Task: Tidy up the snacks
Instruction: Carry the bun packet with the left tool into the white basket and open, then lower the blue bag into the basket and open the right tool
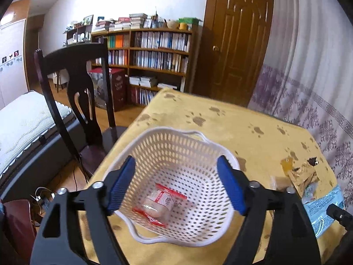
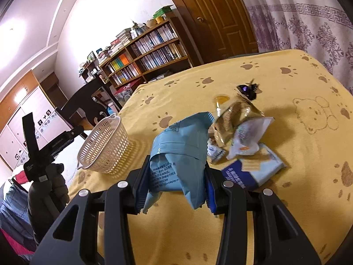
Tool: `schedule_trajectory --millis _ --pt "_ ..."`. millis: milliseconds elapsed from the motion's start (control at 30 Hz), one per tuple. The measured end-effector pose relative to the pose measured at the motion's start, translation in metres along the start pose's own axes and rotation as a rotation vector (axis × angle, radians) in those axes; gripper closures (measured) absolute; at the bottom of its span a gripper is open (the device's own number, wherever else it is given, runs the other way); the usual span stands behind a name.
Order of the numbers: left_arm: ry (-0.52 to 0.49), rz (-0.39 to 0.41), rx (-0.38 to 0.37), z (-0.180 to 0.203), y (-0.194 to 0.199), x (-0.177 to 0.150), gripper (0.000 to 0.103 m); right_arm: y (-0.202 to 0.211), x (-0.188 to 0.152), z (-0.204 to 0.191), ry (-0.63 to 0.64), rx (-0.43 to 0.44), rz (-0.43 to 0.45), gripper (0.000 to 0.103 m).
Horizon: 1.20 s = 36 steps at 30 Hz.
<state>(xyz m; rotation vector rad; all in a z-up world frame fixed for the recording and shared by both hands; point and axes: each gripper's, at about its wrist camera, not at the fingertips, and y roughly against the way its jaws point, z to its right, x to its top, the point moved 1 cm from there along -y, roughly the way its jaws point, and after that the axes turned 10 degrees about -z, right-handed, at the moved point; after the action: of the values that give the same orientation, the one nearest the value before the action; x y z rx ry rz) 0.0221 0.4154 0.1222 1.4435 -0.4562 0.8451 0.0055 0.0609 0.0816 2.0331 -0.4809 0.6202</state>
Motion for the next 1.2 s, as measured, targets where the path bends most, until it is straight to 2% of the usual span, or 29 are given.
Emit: schedule_trajectory --millis 167,433,600,767,900,1200 --pt "0.053 0.051 0.002 -0.020 0.015 0.008 0.014 -0.005 0.014 -0.027 0.036 0.010 0.002 0.061" --pt "0.076 0.116 0.030 -0.030 0.034 0.013 0.008 -0.035 0.052 -0.103 0.153 0.056 0.009 0.061" --pt "0.104 0.139 0.019 -0.040 0.043 0.016 0.007 -0.072 0.063 -0.151 0.228 0.015 -0.018 0.061" --pt "0.128 0.138 0.011 -0.047 0.043 0.017 0.007 -0.106 0.071 -0.177 0.261 -0.014 -0.066 0.059" --pt "0.132 0.129 0.000 -0.052 0.041 0.019 0.006 -0.123 0.072 -0.184 0.241 0.009 -0.106 0.052" --pt "0.128 0.129 -0.004 -0.054 0.041 0.021 0.006 -0.119 0.066 -0.162 0.165 0.001 -0.106 0.051"
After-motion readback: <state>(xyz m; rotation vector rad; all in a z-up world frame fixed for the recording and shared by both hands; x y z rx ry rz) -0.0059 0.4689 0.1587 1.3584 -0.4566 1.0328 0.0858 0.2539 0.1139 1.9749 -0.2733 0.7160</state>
